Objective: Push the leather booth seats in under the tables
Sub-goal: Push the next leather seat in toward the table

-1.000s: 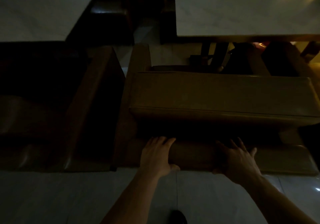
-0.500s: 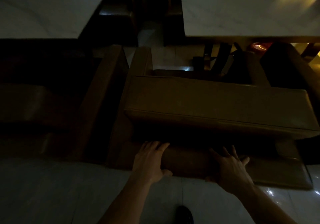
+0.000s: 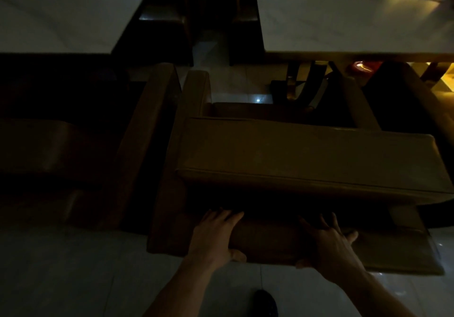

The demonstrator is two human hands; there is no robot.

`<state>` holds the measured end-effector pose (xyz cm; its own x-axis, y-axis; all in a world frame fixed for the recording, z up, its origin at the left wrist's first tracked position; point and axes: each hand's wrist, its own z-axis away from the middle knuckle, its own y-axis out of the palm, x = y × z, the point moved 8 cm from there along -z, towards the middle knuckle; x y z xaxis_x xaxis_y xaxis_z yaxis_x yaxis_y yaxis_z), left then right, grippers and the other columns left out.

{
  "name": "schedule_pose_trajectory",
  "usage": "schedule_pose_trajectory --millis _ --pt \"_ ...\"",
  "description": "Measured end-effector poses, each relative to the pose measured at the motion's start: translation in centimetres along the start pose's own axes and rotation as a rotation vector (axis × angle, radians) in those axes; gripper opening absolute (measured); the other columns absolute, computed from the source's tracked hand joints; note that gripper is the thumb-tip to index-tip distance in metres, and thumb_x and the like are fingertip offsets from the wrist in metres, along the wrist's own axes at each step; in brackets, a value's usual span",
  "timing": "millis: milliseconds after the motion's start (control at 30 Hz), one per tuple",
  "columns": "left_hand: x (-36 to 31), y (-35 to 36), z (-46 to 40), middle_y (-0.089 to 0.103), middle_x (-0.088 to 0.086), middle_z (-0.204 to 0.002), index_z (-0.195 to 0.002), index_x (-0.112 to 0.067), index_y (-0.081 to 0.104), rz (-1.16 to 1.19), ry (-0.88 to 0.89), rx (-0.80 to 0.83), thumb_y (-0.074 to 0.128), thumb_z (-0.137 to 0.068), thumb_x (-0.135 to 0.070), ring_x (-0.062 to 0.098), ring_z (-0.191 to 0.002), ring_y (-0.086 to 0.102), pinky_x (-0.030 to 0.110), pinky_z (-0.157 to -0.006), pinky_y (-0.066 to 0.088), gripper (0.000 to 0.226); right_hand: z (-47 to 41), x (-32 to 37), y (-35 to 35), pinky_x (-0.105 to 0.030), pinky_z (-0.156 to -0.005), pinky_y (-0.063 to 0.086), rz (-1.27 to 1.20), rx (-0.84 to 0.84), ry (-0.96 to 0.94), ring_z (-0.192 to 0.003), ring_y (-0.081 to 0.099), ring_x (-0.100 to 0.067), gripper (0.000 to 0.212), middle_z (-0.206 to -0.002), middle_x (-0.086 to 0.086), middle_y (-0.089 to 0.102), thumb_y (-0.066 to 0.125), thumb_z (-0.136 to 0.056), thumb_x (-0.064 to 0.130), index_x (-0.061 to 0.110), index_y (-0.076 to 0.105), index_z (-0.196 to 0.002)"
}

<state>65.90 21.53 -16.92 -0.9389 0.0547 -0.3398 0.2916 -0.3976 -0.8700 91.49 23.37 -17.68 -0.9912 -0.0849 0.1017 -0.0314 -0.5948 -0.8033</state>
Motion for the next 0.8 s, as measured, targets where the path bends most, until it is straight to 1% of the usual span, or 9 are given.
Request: schedule_pose_trajectory --millis 233,367,567,700,800 --pt "0.6 -0.8 -1.5 0.022 -0.012 -0.159 -0.150 -0.046 0.015 0.033 -0.023 0.007 0.078 -0.063 -0.064 0.021 -0.146 0.017 0.044 -0.118 0.022 0.109 -1.4 0.2 -0.8 -0.082 -0.105 0.001 0.003 0.006 -0.001 -0.146 -0.020 -0.043 0.119 -0.165 -0.009 -0.007 0.079 -0.069 0.060 0.048 -0.004 -0.154" --pt "0.5 -1.8 -2.7 0.021 -0.011 -0.160 -0.151 -0.044 0.016 0.012 -0.017 -0.008 0.077 -0.065 -0.064 0.019 -0.146 0.016 0.038 -0.120 0.013 0.108 -2.6 0.4 -2.0 -0.082 -0.105 0.002 -0.004 -0.022 -0.018 -0.146 -0.020 -0.043 0.118 -0.165 -0.010 -0.005 0.079 -0.069 0.060 0.048 -0.003 -0.153" --pt "0.3 -2.6 -3.5 0.019 -0.011 -0.160 -0.152 -0.043 0.015 0.004 -0.025 -0.013 0.076 -0.068 -0.063 0.020 -0.147 0.014 0.041 -0.118 0.016 0.106 -4.0 -0.1 -2.6 -0.084 -0.104 0.004 -0.003 -0.023 -0.040 -0.146 -0.020 -0.044 0.116 -0.165 -0.009 -0.004 0.077 -0.072 0.060 0.049 -0.005 -0.153" --pt "0.0 -3.0 -3.2 0.019 -0.009 -0.160 -0.152 -0.042 0.015 0.011 -0.031 -0.033 0.076 -0.071 -0.060 0.019 -0.147 0.012 0.038 -0.118 0.010 0.103 -4.1 -0.1 -2.8 -0.083 -0.105 0.003 -0.013 -0.031 -0.042 -0.146 -0.021 -0.043 0.113 -0.165 -0.009 -0.006 0.075 -0.075 0.058 0.048 -0.005 -0.153" --pt "-0.4 -3.2 -2.8 0.021 -0.008 -0.160 -0.152 -0.041 0.015 -0.006 -0.027 -0.051 0.075 -0.073 -0.059 0.020 -0.146 0.014 0.038 -0.117 0.012 0.101 -3.7 -0.1 -2.8 -0.082 -0.106 0.001 -0.012 -0.049 -0.044 -0.145 -0.024 -0.042 0.112 -0.165 -0.010 -0.010 0.073 -0.076 0.061 0.046 -0.006 -0.153"
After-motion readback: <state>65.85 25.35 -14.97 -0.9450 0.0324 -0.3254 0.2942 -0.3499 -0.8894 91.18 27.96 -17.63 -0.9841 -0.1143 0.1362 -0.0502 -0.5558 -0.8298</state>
